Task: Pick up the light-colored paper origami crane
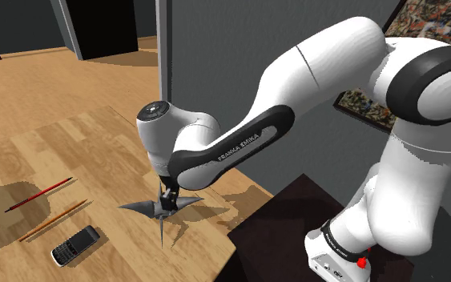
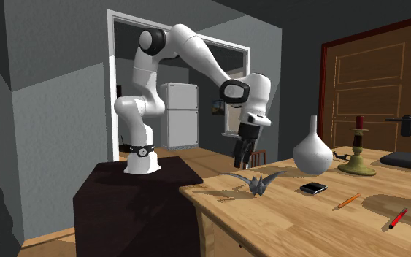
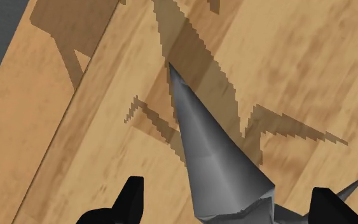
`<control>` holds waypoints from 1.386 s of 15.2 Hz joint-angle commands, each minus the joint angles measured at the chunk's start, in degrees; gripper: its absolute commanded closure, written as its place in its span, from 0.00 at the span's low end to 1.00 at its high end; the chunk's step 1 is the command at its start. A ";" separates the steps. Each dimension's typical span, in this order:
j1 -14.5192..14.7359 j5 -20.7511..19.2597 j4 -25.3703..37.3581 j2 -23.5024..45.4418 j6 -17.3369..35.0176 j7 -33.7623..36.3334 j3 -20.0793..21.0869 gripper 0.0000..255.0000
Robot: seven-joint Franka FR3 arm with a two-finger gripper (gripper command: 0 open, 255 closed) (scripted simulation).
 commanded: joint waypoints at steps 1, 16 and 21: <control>1.23 -1.74 1.69 2.73 0.38 0.60 -0.12 0.00; 2.16 -4.02 1.43 7.13 4.70 2.32 -1.38 1.00; 2.00 -3.72 1.52 6.57 4.09 2.04 -1.22 1.00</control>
